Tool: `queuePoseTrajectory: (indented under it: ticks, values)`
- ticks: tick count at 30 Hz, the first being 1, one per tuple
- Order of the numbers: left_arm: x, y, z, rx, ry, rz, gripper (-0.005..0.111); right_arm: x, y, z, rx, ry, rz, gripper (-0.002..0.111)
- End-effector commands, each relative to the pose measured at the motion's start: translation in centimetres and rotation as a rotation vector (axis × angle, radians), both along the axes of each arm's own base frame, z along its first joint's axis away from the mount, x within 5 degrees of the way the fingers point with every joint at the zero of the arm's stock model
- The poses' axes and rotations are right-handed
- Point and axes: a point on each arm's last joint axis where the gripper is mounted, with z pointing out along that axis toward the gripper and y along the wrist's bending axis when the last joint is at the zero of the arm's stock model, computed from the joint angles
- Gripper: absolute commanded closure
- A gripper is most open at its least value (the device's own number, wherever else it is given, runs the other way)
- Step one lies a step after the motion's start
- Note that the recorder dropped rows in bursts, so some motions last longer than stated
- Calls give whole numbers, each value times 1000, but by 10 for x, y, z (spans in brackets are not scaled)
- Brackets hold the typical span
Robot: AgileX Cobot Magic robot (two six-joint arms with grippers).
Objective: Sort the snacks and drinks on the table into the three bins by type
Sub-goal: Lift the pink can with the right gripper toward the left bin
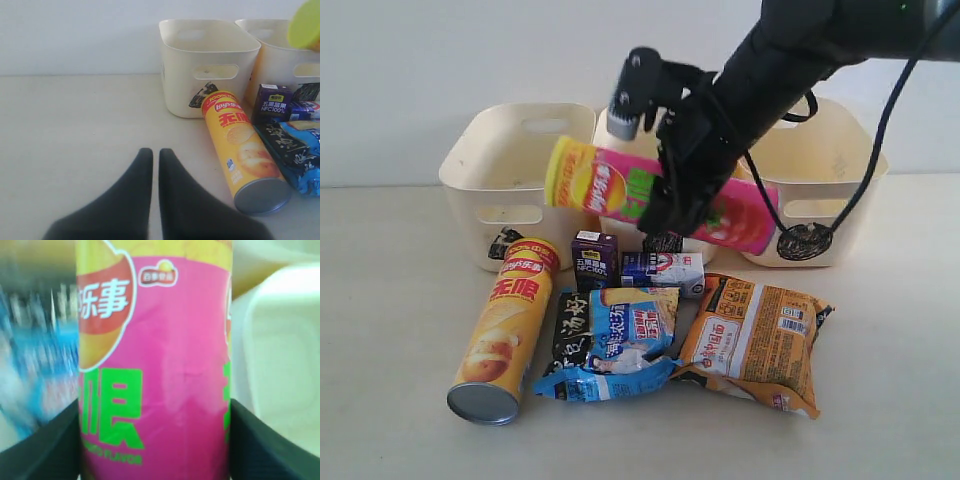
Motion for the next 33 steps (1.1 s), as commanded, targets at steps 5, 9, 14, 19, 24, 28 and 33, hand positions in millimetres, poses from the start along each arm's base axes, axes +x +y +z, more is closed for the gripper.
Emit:
queuePoseTrajectory:
  ticks: [5, 9, 14, 19, 24, 28, 33]
  values:
    - [0, 0, -1, -7, -5, 2, 103, -11, 51, 32, 404, 43, -228, 107]
    - [0, 0, -1, -7, -5, 2, 103, -7, 82, 38, 545, -82, -288, 107]
    - [0, 0, -1, -7, -5, 2, 103, 11, 108, 43, 721, -144, -386, 107]
    - [0, 0, -1, -7, -5, 2, 103, 40, 124, 29, 826, -187, -465, 107]
    - [0, 0, -1, -7, -5, 2, 103, 62, 141, 15, 870, -219, -476, 107]
    - [0, 0, -1, -7, -5, 2, 103, 79, 152, 2, 916, -266, -489, 107]
    - [0, 0, -1, -7, -5, 2, 103, 94, 162, -8, 982, -319, -497, 107]
